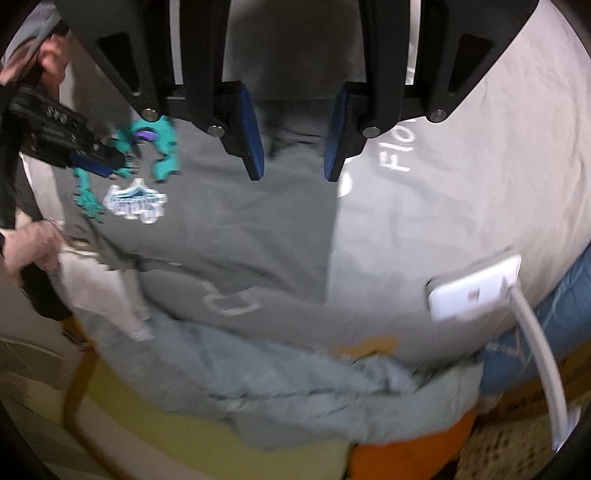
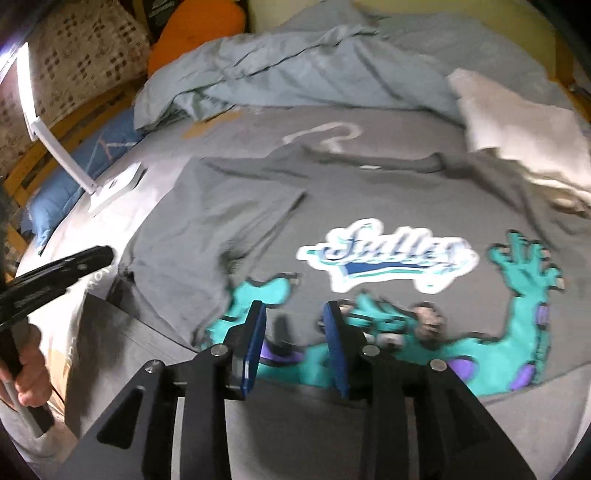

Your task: Fold small clothes

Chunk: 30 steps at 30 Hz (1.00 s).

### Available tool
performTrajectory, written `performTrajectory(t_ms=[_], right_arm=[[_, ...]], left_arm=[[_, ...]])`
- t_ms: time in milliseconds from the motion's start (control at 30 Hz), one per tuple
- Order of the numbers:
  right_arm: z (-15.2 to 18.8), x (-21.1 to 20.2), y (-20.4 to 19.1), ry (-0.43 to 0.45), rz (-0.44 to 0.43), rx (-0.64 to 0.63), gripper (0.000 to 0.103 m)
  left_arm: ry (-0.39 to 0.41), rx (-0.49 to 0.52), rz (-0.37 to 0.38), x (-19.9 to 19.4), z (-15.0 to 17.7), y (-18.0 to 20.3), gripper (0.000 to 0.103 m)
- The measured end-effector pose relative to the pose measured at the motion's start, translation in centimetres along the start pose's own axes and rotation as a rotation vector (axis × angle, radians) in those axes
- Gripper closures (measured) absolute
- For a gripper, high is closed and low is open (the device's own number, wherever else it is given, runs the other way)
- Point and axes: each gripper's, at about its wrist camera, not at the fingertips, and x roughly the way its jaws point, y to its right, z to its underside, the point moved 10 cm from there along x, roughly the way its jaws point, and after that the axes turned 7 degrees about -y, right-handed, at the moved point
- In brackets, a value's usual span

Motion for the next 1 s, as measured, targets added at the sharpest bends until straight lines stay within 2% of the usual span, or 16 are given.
performTrajectory(t_ms=[67,100,133,167,233,267,300,333,367,433,500,667,767,867,967,1000], right_arm=[[0.1,-1.2,1.3,0.01,0.009,0.009,0.068],[0.2,-1.9,2.1,0.018,0.014,0.015,0.063],[0.3,-2.8,3.1,0.029,0.014,0.021,0.055],[0.3,-3.6,4.0,0.042,0.014,0.027,0.054],[0.2,-5.6,6.1,0.074,0.003,0.046,0.052],[0.1,-6.4,7.0,0.09,0.0,0.056,0.048],[-0.1,-7.8,8.9,0.125,0.003,0.077,0.037],[-0.3,-8.8,10.4,0.157,0.006,0.093,0.024],[-0.6,-10.1,12.2,0.198,0.016,0.11,0.019],[-0.9,-12.6,16.7,0.279,0.076,0.156,0.017],[-0.7,-14.7,21.8,0.333,0.156,0.22,0.015],[-0.3,-14.7,30.8,0.298,0.221,0.327,0.012],[0.2,-12.5,36.0,0.279,0.145,0.488,0.012],[1.1,-10.1,38.7,0.255,0.084,0.58,0.012],[1.3,-8.1,38.2,0.19,0.014,0.503,0.012],[1.3,-7.7,37.9,0.172,0.03,0.458,0.012]], left_arm=[[0.031,0.031,-0.022,-0.7,-0.3,1.1,0.058],[0.054,0.042,-0.046,-1.1,-0.6,1.8,0.053],[0.081,0.051,-0.058,-1.7,-1.0,2.5,0.043],[0.109,0.057,-0.065,-2.4,-1.4,3.3,0.037],[0.185,0.066,-0.07,-4.0,-2.3,5.2,0.01],[0.231,0.068,-0.061,-4.9,-2.7,6.2,0.004],[0.279,0.068,-0.049,-5.9,-3.2,7.3,0.001],[0.318,0.069,-0.041,-6.6,-3.6,8.0,0.001],[0.363,0.073,-0.039,-7.4,-3.9,9.0,0.001],[0.437,0.084,-0.056,-8.7,-4.7,10.8,0.001],[0.455,0.092,-0.057,-8.9,-5.2,12.4,0.001],[0.427,0.178,-0.085,-7.0,-5.9,16.6,0.001],[0.359,0.185,-0.021,-4.8,-5.4,19.2,0.001],[0.276,0.191,0.027,-2.1,-4.9,21.3,0.001],[0.286,0.217,0.009,-0.8,-4.5,22.7,0.001],[0.28,0.222,0.019,-0.3,-4.3,23.1,0.001]])
